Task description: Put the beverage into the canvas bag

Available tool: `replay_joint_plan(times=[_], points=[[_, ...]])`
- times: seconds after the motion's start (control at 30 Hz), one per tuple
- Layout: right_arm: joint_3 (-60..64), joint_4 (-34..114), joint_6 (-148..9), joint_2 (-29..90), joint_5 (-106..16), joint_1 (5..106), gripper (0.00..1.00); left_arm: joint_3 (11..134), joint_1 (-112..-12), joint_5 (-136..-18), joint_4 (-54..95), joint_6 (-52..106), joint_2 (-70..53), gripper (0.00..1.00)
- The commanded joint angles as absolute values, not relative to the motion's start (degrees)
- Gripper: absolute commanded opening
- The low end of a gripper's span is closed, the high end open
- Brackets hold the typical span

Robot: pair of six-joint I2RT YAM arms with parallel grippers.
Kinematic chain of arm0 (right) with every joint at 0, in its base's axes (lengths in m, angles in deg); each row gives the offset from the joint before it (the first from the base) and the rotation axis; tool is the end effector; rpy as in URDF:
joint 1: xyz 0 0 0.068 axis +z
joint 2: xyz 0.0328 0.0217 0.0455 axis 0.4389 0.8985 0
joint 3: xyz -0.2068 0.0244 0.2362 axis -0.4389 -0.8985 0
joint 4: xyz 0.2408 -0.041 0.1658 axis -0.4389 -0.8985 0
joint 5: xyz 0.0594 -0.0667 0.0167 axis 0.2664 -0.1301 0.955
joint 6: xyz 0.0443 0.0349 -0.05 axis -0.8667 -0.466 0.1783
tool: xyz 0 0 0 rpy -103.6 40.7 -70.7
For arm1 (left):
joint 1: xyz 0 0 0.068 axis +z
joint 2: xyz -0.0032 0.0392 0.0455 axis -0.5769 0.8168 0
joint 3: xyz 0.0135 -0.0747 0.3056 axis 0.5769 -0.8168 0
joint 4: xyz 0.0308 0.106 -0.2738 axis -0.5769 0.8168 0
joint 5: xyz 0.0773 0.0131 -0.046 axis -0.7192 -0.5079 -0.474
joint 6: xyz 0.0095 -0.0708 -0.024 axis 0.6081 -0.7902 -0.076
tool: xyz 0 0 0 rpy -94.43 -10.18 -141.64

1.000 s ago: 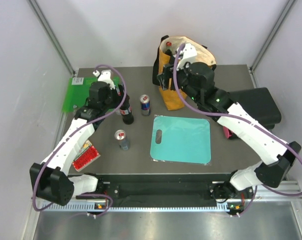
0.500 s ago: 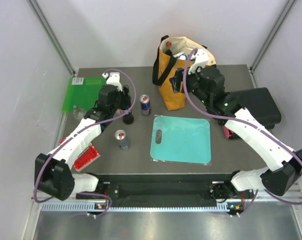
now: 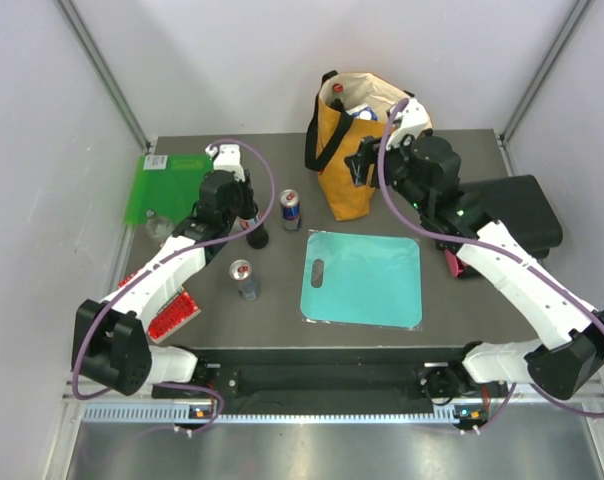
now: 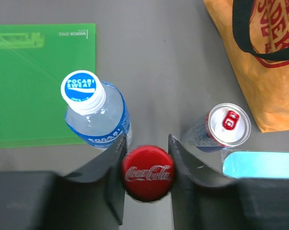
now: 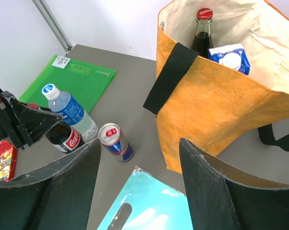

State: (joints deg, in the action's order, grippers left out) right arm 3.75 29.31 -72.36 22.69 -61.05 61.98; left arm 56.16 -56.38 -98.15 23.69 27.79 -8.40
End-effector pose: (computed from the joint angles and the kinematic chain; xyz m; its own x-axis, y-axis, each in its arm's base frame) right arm 0.2814 0.1931 0.4716 -0.1764 0.0831 -0.9808 -0.4455 0.8818 0.1549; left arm 0.3362 -0.1147 0.3231 -0.3547 -0.0585 -0.9331 0.0889 0.9914 -0.0960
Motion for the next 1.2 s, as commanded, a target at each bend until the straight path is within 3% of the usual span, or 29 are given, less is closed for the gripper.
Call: replay_joint_plan(times=[0.0, 0.1, 0.67, 1.17], points=[[4.59, 30.27, -73.93, 22.35, -60.51, 59.88, 0.66, 56.81, -56.67, -98.15, 20.94, 27.17, -8.6, 0.11], [5.73, 28.69, -77.61, 23.32, -60.51, 57.08, 0.65, 57.87, -56.85, -98.76, 22.43, 26.64, -9.39, 0.0], [25.15, 20.87, -87.03, 42.64, -54.45, 33.52, 0.6, 71.4, -57.29, -97.71, 37.01, 25.94, -12.64, 0.0], [38.07, 19.28, -91.42, 58.82, -49.44, 26.47, 0.59, 83.52, -57.38, -94.46, 43.17, 25.59, -12.03, 0.0]])
